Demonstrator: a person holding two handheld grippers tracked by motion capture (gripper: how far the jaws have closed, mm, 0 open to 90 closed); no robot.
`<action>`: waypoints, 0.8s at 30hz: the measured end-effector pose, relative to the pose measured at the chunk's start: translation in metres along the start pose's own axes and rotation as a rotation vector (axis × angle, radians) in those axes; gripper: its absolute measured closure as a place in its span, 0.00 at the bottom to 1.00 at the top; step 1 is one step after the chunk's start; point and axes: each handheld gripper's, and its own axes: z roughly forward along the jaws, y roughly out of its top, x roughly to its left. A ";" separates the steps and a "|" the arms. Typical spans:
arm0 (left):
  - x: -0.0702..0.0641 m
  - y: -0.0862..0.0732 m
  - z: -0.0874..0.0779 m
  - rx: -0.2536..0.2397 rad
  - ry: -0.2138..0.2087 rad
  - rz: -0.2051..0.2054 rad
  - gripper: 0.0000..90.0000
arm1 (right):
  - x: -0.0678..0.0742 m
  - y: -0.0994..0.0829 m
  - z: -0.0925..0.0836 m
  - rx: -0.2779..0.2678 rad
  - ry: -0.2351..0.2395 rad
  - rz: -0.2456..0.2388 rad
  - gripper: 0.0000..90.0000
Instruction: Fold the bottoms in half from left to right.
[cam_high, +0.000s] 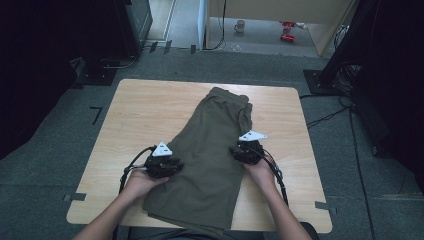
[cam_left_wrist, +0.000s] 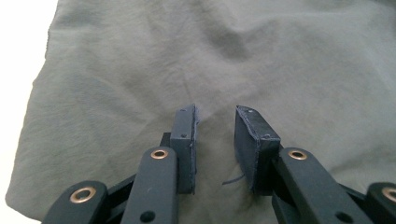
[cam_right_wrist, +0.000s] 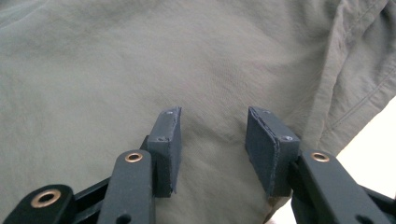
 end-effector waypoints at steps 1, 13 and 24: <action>-0.002 -0.002 -0.001 0.000 -0.001 -0.002 0.78 | 0.001 0.000 -0.001 0.002 0.003 0.001 0.62; -0.030 -0.024 -0.018 0.005 -0.029 -0.006 0.74 | 0.016 -0.011 -0.010 -0.006 0.040 -0.037 0.62; -0.043 -0.034 -0.030 0.044 -0.058 0.007 0.66 | 0.031 -0.021 -0.023 0.013 0.073 -0.069 0.61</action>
